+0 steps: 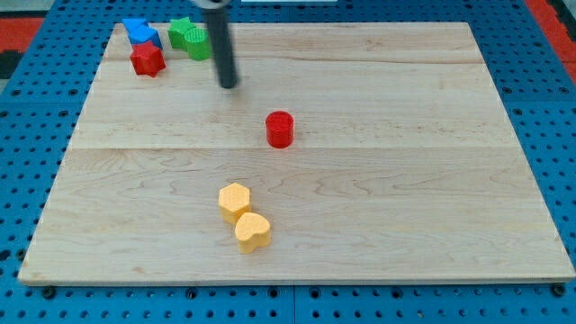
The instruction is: Slide the red blocks below the blue blocks
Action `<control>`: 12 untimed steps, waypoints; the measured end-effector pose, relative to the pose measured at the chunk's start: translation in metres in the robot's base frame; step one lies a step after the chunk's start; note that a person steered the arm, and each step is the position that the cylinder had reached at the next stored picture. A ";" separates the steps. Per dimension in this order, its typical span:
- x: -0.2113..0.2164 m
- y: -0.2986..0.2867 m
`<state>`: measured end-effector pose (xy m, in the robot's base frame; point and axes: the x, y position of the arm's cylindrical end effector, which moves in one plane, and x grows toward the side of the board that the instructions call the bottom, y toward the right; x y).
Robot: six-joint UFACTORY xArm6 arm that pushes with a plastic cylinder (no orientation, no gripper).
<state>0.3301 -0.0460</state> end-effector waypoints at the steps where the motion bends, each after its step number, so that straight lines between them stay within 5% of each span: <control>1: 0.039 0.063; 2: 0.100 0.111; 3: 0.116 0.089; 5: 0.021 -0.079; 6: 0.048 -0.065; 8: -0.003 -0.161; 9: 0.032 -0.159; 10: 0.043 -0.228; 12: 0.012 -0.206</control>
